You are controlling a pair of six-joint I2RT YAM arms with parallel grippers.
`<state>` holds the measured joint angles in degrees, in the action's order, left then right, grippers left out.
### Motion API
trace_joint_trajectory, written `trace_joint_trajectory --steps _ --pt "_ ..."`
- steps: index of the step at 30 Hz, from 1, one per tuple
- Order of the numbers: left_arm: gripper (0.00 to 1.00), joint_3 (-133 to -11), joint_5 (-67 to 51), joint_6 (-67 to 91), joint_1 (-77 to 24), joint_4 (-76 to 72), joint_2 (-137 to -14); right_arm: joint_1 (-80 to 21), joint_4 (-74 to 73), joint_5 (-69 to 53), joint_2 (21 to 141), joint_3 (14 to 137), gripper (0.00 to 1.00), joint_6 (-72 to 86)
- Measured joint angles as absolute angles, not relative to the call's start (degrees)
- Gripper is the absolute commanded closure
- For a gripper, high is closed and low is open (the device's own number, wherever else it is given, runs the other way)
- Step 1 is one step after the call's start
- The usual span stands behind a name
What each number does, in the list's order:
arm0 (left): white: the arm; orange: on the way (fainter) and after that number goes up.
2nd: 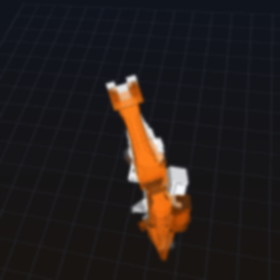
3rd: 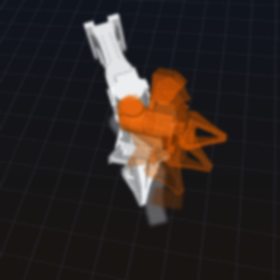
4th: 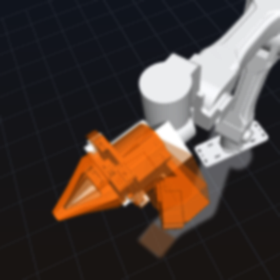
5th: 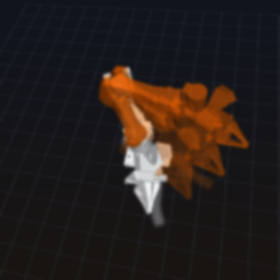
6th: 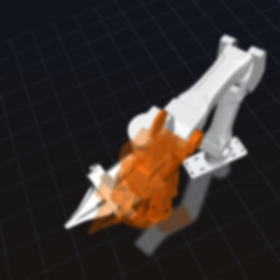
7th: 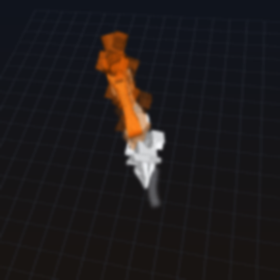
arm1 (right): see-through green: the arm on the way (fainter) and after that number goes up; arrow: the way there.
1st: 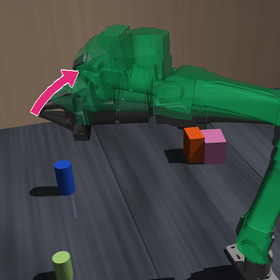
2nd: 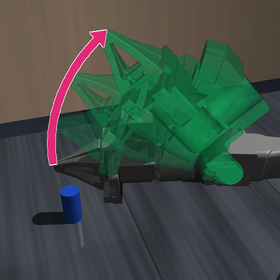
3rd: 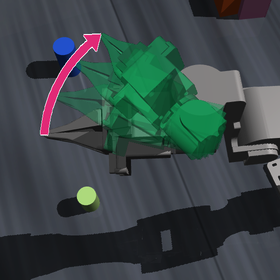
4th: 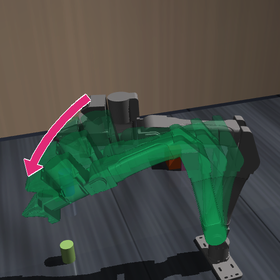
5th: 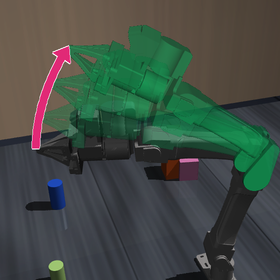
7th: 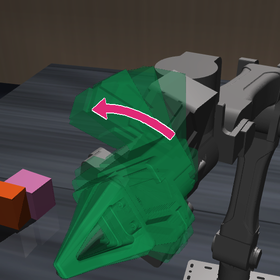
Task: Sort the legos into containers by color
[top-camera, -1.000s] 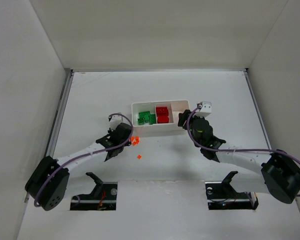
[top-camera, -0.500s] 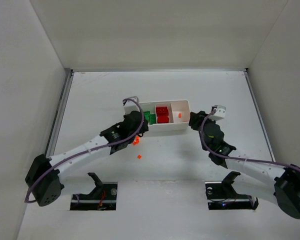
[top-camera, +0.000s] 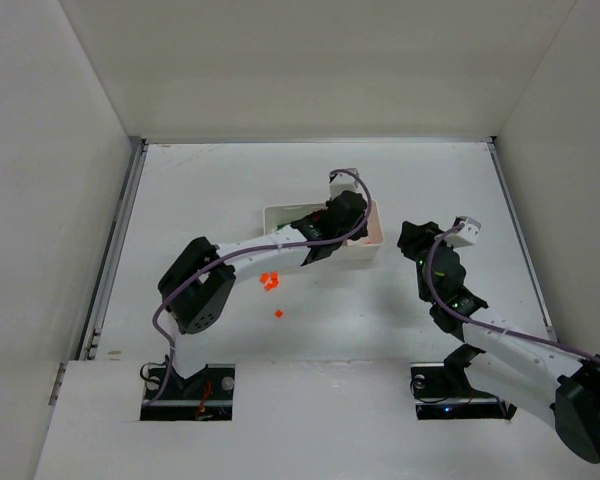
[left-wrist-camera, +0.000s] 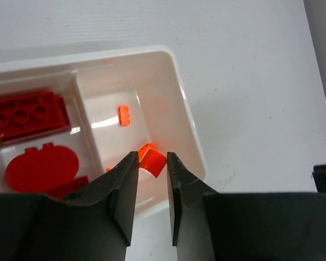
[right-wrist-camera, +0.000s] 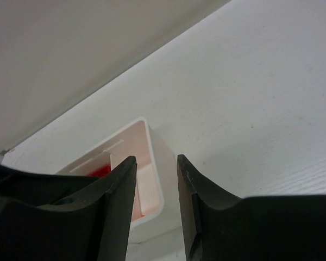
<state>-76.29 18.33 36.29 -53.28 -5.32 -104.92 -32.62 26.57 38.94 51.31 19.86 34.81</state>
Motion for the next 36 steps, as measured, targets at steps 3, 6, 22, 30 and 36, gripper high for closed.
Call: trace_joint_trajectory --steps 3,6,22,30,36 --pt "0.6 -80.31 17.93 35.66 -53.28 -5.32 -109.03 -32.62 26.22 38.72 50.92 19.75 0.58 35.22" --pt "0.5 -81.41 17.98 35.22 -53.25 -5.17 -110.02 -32.62 26.02 38.57 50.33 19.73 0.58 35.46" --pt "0.62 -40.1 29.63 32.45 -56.12 -4.29 -63.7 -34.3 26.09 36.71 53.78 19.75 0.64 35.38" --pt "0.64 -28.27 32.14 36.95 -52.21 4.49 -56.45 -35.81 26.22 36.16 56.73 19.81 0.62 34.46" --pt "0.65 -27.7 31.42 36.86 -48.12 2.17 -63.96 -37.3 26.28 35.81 58.08 20.12 0.61 33.63"
